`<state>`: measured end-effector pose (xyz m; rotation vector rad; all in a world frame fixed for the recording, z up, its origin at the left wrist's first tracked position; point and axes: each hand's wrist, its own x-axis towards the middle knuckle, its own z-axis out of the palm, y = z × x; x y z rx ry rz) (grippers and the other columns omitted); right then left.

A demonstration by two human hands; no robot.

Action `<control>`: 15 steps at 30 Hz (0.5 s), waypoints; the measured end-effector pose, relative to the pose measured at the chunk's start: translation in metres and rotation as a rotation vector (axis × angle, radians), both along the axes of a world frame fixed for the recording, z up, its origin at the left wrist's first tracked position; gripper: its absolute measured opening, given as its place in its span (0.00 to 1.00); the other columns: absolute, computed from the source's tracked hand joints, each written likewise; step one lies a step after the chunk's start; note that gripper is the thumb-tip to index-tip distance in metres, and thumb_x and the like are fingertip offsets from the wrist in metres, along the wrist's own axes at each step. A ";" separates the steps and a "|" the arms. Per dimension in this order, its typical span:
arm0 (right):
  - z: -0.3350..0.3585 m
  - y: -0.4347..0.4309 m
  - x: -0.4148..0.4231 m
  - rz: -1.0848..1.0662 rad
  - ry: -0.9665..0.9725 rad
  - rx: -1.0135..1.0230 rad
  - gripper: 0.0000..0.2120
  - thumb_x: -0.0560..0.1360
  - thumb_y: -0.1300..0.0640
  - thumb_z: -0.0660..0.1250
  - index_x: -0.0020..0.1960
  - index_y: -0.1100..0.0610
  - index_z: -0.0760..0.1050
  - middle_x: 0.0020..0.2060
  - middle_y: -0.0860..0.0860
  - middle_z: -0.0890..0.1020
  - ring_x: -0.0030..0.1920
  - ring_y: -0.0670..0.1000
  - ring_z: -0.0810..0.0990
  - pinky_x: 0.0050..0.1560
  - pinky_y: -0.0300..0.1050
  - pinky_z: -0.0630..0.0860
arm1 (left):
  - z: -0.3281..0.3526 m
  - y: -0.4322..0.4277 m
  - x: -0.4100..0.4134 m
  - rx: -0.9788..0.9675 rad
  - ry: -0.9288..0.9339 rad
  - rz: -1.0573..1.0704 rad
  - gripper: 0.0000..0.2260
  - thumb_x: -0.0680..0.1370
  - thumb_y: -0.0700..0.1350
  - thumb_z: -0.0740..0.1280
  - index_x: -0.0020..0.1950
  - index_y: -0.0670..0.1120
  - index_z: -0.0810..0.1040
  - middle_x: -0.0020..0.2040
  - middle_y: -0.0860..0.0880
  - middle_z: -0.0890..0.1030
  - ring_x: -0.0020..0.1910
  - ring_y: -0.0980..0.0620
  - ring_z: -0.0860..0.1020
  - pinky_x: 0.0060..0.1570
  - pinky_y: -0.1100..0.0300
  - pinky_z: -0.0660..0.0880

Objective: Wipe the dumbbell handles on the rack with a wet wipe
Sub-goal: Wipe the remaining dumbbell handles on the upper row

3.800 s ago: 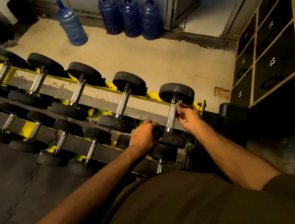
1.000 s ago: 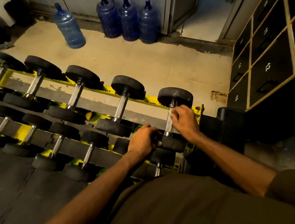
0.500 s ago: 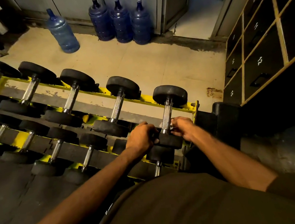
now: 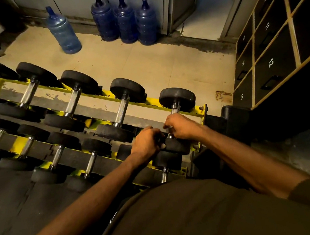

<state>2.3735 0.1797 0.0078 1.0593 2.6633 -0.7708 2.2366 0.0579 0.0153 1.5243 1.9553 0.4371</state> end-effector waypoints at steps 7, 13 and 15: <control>0.024 0.002 -0.040 0.188 -0.362 0.014 0.07 0.76 0.58 0.70 0.53 0.51 0.80 0.41 0.47 0.79 0.42 0.49 0.77 0.41 0.44 0.76 | 0.003 0.000 0.003 -0.005 0.004 -0.002 0.16 0.70 0.41 0.78 0.57 0.50 0.84 0.52 0.51 0.78 0.52 0.48 0.79 0.54 0.48 0.79; 0.027 0.000 -0.046 0.188 -0.347 -0.013 0.08 0.76 0.59 0.69 0.55 0.55 0.81 0.45 0.53 0.82 0.46 0.53 0.80 0.47 0.48 0.79 | 0.000 0.000 0.001 0.009 0.033 0.000 0.15 0.71 0.43 0.77 0.57 0.50 0.84 0.52 0.50 0.78 0.52 0.48 0.78 0.52 0.51 0.78; 0.024 -0.003 -0.030 0.087 -0.197 -0.025 0.09 0.74 0.62 0.70 0.52 0.53 0.82 0.43 0.51 0.82 0.45 0.52 0.79 0.45 0.46 0.78 | -0.002 -0.001 0.001 0.018 0.023 -0.003 0.15 0.71 0.43 0.78 0.57 0.50 0.84 0.52 0.50 0.78 0.51 0.48 0.79 0.53 0.49 0.79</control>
